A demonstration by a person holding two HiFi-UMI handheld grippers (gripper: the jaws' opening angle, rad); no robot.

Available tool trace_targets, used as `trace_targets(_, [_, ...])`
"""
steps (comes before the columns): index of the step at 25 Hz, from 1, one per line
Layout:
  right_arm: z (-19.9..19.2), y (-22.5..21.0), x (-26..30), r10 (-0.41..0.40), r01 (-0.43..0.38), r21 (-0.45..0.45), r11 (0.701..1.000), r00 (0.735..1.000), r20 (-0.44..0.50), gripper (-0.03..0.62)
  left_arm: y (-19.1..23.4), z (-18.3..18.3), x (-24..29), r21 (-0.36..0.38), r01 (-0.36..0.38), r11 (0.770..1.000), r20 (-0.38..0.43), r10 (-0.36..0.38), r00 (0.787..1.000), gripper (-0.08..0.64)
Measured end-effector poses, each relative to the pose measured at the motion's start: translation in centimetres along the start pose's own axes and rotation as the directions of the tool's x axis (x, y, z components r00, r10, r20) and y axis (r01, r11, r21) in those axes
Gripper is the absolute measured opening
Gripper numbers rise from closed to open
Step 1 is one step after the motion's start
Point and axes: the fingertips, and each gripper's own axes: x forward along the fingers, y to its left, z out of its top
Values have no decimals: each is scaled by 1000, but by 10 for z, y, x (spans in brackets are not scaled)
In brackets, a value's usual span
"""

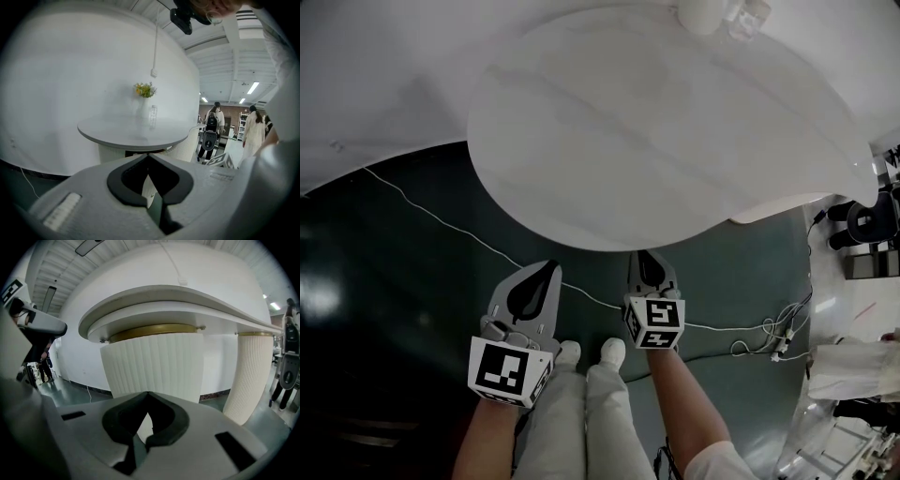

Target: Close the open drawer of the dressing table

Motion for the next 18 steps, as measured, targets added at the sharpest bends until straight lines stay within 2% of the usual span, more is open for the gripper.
trace_targets(10, [13, -5, 25, 11, -10, -36, 999, 999, 49, -3, -1, 2, 4, 40, 14, 999, -7, -14, 1000, 17])
trace_targets(18, [18, -5, 37, -6, 9, -37, 999, 997, 73, -3, -1, -4, 2, 25, 14, 1000, -27, -14, 1000, 17])
